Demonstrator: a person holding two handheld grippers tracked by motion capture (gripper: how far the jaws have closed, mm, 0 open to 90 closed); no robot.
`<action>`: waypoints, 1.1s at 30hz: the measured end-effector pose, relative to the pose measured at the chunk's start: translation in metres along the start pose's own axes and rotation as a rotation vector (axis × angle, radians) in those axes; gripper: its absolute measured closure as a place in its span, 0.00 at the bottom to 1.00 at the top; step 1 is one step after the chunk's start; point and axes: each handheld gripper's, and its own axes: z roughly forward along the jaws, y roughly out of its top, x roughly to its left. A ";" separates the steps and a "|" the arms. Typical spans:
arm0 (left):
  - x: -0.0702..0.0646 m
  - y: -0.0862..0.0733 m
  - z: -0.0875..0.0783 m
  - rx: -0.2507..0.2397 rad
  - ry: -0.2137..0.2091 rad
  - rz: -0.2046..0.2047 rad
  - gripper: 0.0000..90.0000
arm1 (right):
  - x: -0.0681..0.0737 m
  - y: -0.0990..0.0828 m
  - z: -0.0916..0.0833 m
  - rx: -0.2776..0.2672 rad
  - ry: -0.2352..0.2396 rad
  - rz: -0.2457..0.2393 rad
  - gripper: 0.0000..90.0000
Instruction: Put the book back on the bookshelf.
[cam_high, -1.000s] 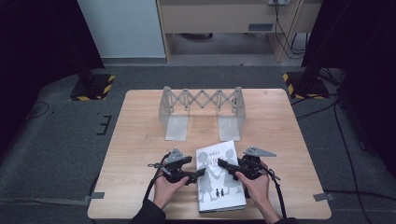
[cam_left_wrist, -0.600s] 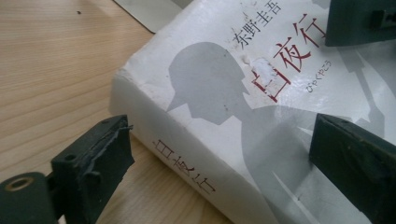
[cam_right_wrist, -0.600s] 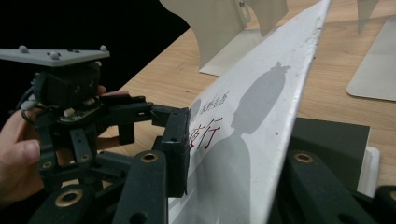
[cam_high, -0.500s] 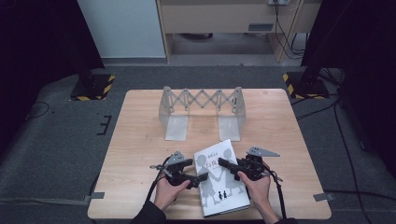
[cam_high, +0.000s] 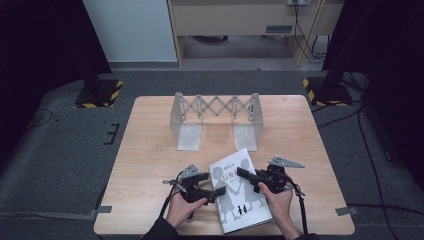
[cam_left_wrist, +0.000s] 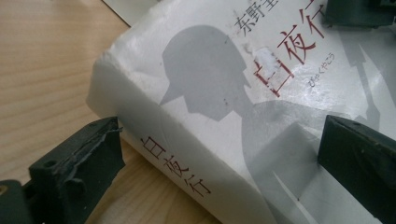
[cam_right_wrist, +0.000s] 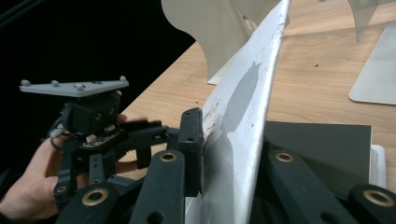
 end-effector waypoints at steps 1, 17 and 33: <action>0.001 -0.001 0.000 0.001 -0.011 -0.022 0.00 | 0.000 0.000 0.000 -0.001 0.001 0.000 0.84; 0.004 -0.005 0.001 0.004 -0.164 -0.114 0.00 | 0.004 0.005 -0.007 -0.027 0.096 -0.057 0.87; 0.009 -0.007 0.009 0.062 -0.106 -0.147 0.01 | -0.013 -0.003 0.006 0.092 -0.037 -0.081 0.65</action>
